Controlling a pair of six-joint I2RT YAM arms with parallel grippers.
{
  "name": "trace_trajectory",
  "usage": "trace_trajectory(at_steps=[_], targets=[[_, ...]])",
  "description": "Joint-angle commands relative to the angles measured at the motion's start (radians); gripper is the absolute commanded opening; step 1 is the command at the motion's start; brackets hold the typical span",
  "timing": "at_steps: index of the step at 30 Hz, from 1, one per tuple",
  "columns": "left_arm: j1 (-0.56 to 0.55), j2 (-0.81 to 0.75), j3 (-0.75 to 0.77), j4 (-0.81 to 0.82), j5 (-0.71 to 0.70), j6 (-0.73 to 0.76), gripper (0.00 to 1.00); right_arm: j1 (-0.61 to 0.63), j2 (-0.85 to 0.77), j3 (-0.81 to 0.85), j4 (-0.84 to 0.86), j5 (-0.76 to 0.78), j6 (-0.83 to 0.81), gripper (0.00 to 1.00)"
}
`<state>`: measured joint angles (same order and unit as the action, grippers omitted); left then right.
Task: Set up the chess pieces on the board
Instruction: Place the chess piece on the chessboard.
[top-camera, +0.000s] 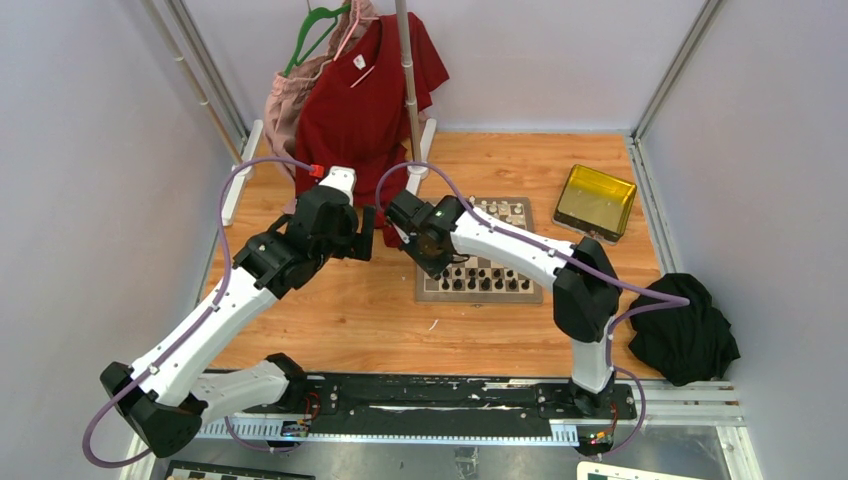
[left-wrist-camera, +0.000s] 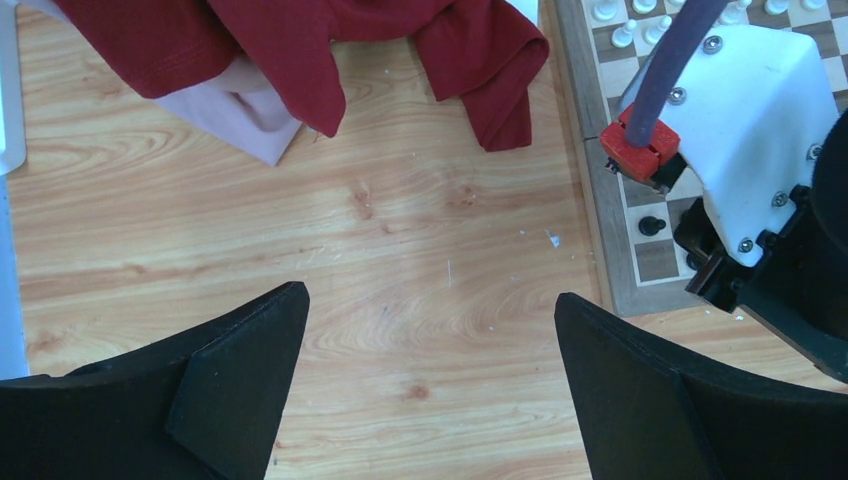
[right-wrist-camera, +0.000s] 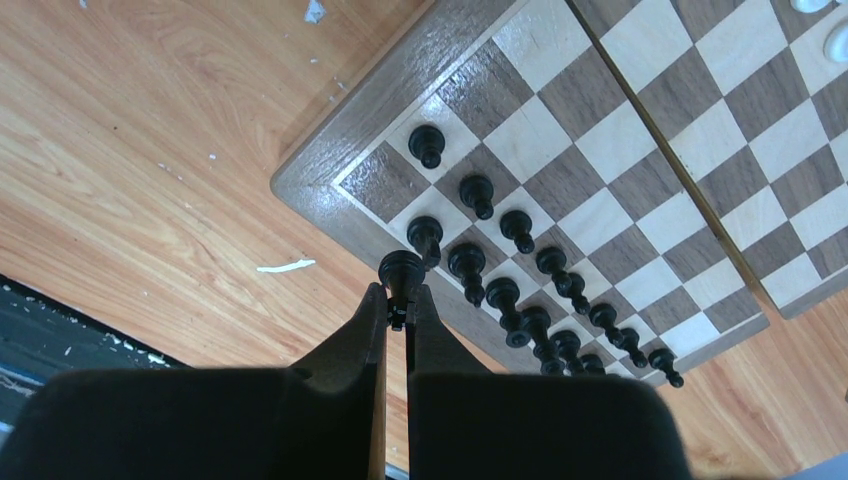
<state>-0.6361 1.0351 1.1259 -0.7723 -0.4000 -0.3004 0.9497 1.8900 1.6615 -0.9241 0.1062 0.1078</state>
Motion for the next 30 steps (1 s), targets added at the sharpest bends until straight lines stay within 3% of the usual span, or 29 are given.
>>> trace_trajectory(at_steps=[1, 30], targets=[[0.004, -0.014, -0.014, 0.014, 0.006, -0.017, 1.0, 0.017, 0.029, 0.017, 0.028, 0.008, -0.017, 0.0], [0.003, -0.008, -0.035, 0.017, 0.013, -0.025, 1.0, 0.015, 0.108, -0.068, 0.127, -0.034, -0.023, 0.0]])
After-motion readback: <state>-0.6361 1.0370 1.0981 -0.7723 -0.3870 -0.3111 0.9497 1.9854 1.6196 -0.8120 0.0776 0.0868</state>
